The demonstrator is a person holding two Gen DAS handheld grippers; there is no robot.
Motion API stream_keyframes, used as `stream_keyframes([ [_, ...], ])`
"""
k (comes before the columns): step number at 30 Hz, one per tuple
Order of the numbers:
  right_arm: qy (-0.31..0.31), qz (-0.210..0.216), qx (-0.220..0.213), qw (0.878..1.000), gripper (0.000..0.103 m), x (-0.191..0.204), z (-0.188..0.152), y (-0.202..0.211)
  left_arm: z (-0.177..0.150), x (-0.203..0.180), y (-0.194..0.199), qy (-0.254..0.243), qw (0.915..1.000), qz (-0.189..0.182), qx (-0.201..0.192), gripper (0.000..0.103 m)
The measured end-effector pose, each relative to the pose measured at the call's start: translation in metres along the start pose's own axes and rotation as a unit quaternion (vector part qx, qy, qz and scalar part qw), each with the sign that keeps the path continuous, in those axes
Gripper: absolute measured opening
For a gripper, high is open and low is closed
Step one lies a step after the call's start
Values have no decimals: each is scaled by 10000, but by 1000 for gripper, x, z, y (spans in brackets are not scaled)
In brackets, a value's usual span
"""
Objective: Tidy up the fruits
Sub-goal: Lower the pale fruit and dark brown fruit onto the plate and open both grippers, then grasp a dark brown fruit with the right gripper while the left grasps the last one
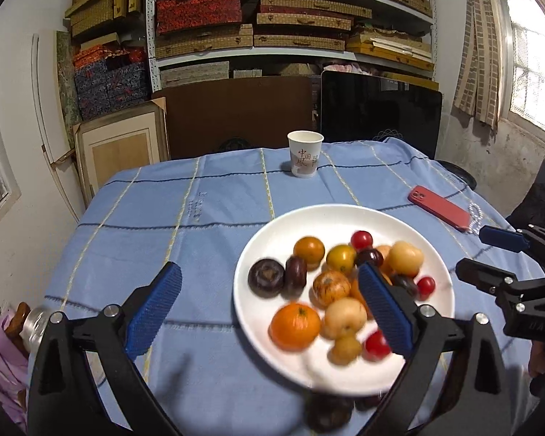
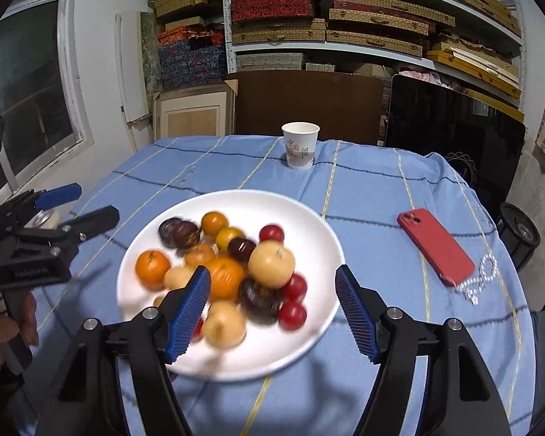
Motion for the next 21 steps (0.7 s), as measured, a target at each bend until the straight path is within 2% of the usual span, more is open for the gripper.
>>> stream_keyframes([
  [6,155,226,229,9994,72,29,-64,30,-60,-5,66,-71,9998,-154,70,98],
  [8,270,253,356,9987,72,43,-82,29,-81,-4,79,53,9995,-265,155,98],
  [12,339,234,493,9979,72,66,-99,12,-113,-3,91,187,9993,-207,265,98],
  [16,252,172,729,9969,63,79,-100,-13,-124,-3,91,248,9988,-244,343,98],
  [19,192,46,938,9954,59,83,-100,-30,-119,-2,87,254,9988,-283,314,98],
  [20,171,76,991,9949,50,83,-100,-35,-119,-3,87,244,9988,-299,311,98],
  [21,180,-11,1074,9941,49,83,-101,-40,-118,-4,85,230,9989,-265,323,98],
])
Point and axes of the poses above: each gripper's, at about its wrist camera, not at the fingertips, and y roughly against the way its jaws point, x to its left, z to its top, the point moved 6 cm from there along -y, roughly the way its jaws point, and after that the axes turned 9 degrees about -y, right-handed, at the moved point
